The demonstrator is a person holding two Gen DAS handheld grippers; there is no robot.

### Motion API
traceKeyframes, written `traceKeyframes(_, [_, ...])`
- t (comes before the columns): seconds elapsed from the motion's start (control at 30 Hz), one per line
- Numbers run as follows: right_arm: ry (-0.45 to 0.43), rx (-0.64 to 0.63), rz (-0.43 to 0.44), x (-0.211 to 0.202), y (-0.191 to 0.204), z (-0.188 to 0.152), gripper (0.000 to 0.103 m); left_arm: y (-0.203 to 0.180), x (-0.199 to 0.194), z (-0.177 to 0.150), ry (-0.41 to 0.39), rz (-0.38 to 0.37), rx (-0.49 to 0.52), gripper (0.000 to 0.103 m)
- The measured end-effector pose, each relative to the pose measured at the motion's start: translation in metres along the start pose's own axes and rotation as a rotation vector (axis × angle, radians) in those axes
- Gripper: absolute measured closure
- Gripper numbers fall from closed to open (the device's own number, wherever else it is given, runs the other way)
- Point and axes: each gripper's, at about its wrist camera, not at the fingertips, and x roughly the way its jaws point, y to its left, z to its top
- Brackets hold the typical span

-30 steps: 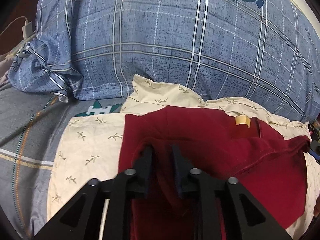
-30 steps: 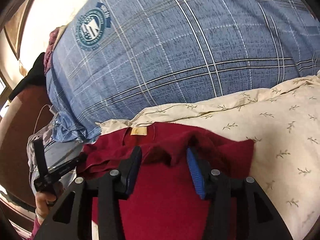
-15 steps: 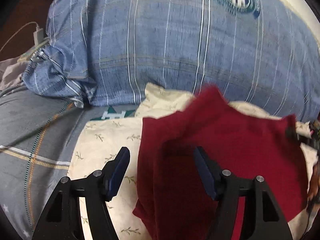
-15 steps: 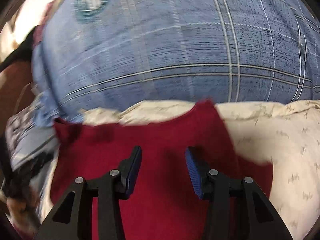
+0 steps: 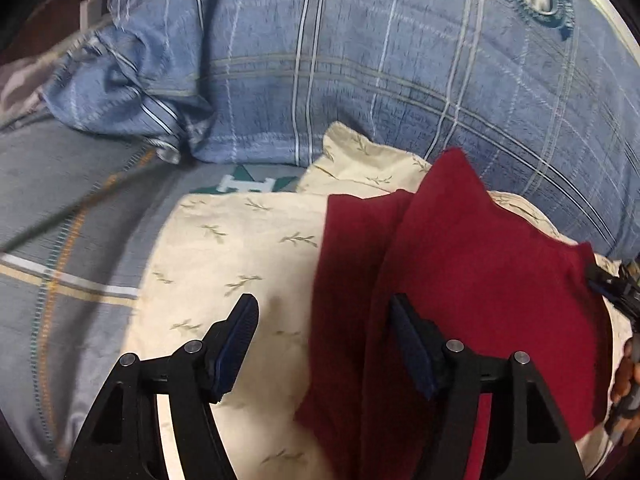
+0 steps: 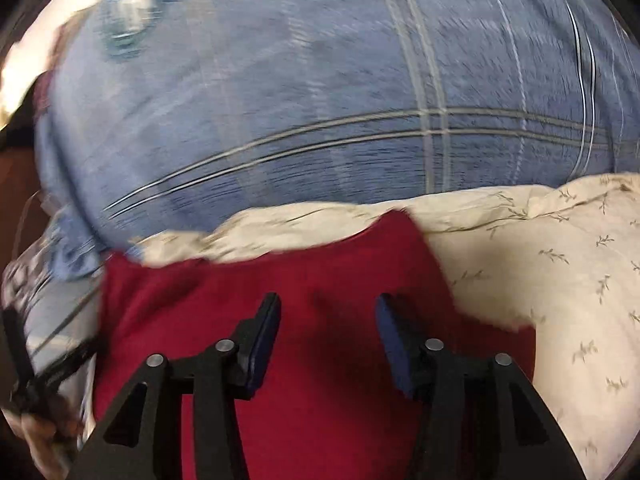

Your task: Fold small clothes

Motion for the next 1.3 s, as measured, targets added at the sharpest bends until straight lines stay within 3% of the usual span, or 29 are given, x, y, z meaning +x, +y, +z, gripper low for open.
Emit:
traceKeyframes(0.13, [0.027,-0.121,0.106,-0.024,0.045,-0.025,0.047,0.009,-0.037,-0.022,-0.022,-0.011,0.009,0.036])
traceKeyframes(0.27, [0.087,-0.168,0.229,-0.030,0.086,-0.051,0.047,0.017,-0.067,-0.045,-0.008,-0.153,-0.008,0.036])
traceKeyframes(0.33, [0.103,-0.178,0.269,-0.032,0.100,-0.063,0.048,0.018,-0.074,-0.059,-0.007,-0.161,0.036,0.036])
traceKeyframes(0.43, [0.104,-0.177,0.291,-0.037,0.107,-0.078,0.048,0.013,-0.066,-0.076,0.061,-0.154,0.116,0.037])
traceKeyframes(0.53, [0.101,-0.155,0.292,-0.048,0.098,-0.084,0.047,0.013,-0.055,-0.080,0.079,-0.181,0.110,0.039])
traceKeyframes(0.6, [0.087,-0.147,0.272,-0.061,0.085,-0.089,0.047,0.013,-0.048,-0.077,0.084,-0.241,0.096,0.054])
traceKeyframes(0.63, [0.080,-0.143,0.260,-0.067,0.080,-0.092,0.047,0.014,-0.044,-0.075,0.099,-0.274,0.097,0.075])
traceKeyframes(0.67, [0.072,-0.132,0.246,-0.071,0.072,-0.094,0.047,0.014,-0.039,-0.073,0.117,-0.299,0.089,0.084])
traceKeyframes(0.77, [0.054,-0.099,0.194,-0.085,0.047,-0.098,0.047,0.018,-0.040,-0.072,0.111,-0.305,0.101,0.095])
traceKeyframes(0.97, [0.034,0.006,0.138,-0.111,-0.010,-0.110,0.047,0.048,-0.070,-0.074,0.060,-0.357,0.041,0.097])
traceKeyframes(1.17, [0.039,0.058,0.112,-0.121,-0.040,-0.128,0.046,0.053,-0.067,-0.084,0.091,-0.307,0.055,0.097])
traceKeyframes(1.3, [0.022,0.054,0.072,-0.125,-0.051,-0.138,0.039,0.036,-0.062,-0.086,0.104,-0.251,0.094,0.097])
